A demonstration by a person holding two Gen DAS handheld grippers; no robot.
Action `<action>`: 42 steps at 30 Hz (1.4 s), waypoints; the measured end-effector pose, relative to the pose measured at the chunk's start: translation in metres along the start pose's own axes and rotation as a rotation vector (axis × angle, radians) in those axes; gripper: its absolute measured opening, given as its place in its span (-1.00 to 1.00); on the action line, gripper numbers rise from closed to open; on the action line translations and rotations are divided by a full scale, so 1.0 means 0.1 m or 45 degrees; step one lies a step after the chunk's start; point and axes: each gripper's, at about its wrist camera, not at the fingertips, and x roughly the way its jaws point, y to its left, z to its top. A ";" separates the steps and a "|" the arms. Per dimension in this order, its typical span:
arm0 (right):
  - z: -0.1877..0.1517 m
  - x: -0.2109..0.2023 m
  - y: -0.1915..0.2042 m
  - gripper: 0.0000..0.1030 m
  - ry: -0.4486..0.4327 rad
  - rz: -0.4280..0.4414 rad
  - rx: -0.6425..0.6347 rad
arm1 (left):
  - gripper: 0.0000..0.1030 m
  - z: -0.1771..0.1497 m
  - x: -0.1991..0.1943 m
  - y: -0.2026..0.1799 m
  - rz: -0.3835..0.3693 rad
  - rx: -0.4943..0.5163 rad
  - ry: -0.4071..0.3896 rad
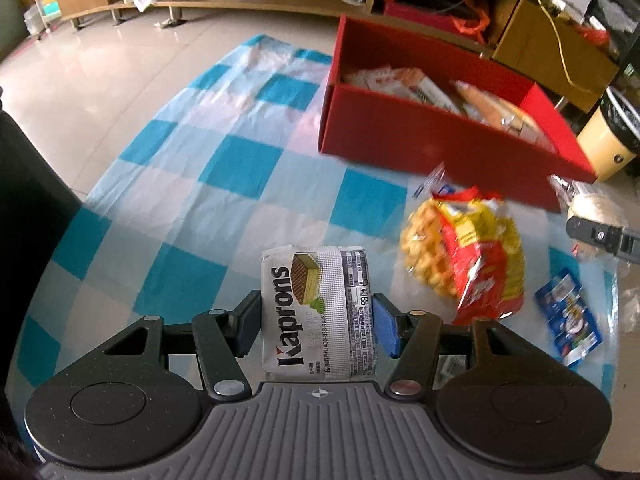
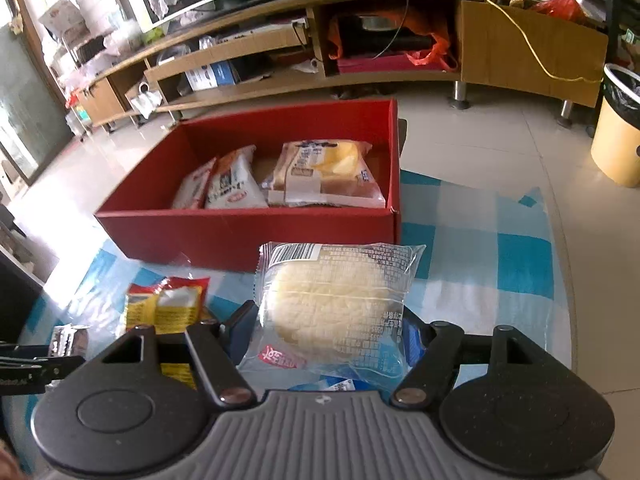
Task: Organize snacks
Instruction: 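Carry wafer and bread bun over the red box and lower them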
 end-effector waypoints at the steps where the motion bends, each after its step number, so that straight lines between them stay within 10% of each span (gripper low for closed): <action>1: 0.01 -0.01 0.00 0.34 -0.002 0.006 0.002 | 0.26 0.01 -0.01 0.00 -0.004 -0.003 -0.005; 42: 0.43 -0.31 0.14 0.34 -0.256 0.164 0.059 | 0.26 0.84 -0.31 -0.57 -0.008 0.106 -0.330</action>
